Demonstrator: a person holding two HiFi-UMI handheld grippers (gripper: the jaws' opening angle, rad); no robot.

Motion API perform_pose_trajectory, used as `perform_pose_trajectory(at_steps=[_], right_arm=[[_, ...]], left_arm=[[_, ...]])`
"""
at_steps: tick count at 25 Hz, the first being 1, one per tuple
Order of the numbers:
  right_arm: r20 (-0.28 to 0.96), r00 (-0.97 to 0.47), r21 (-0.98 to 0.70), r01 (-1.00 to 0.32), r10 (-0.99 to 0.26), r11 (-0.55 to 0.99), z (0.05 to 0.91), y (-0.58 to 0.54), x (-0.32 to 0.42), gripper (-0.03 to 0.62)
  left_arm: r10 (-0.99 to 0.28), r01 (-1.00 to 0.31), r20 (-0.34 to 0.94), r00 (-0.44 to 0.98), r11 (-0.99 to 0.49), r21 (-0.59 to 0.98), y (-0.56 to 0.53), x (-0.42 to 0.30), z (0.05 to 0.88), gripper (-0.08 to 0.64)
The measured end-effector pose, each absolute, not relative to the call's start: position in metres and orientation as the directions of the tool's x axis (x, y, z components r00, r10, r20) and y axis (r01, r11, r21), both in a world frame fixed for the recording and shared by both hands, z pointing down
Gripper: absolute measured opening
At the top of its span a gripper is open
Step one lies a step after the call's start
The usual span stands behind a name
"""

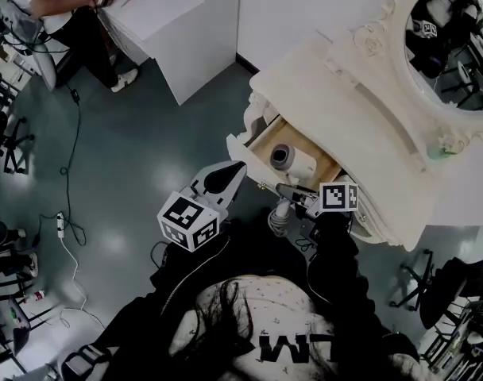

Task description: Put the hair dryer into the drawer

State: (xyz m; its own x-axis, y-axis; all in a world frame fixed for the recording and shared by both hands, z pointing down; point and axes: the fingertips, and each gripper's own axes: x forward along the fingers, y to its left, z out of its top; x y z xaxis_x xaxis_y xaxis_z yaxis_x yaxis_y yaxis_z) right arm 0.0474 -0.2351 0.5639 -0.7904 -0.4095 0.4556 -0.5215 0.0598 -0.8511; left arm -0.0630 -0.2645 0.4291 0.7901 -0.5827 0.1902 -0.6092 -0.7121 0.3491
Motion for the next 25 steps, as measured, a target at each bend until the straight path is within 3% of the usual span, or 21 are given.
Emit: perform_pose_trajectory(at_steps=[8,13,18,25], right_arm=[[0.566,-0.786,-0.795,-0.601,-0.248,0.088,0.608,-0.269,0.085,0.206],[0.684,-0.716,-0.693,-0.697,-0.139,0.182,0.641,-0.285,0.11,0.206],[0.727,-0.686,-0.656,-0.708,-0.031,0.262,0.666,-0.295,0.114,0.206],[0.815,-0.579,-0.543,-0.753,0.018,0.372,0.704,-0.31,0.116,0.206]], left_arm=[[-0.641,-0.669,0.211,0.738,-0.653,0.356,-0.272,-0.043,0.431,0.0],[-0.66,-0.69,0.224,0.717,-0.63,0.355,-0.273,-0.029,0.434,0.0],[-0.693,-0.727,0.242,0.679,-0.59,0.352,-0.274,-0.026,0.439,0.0],[-0.743,-0.78,0.264,0.615,-0.524,0.342,-0.275,-0.032,0.442,0.0]])
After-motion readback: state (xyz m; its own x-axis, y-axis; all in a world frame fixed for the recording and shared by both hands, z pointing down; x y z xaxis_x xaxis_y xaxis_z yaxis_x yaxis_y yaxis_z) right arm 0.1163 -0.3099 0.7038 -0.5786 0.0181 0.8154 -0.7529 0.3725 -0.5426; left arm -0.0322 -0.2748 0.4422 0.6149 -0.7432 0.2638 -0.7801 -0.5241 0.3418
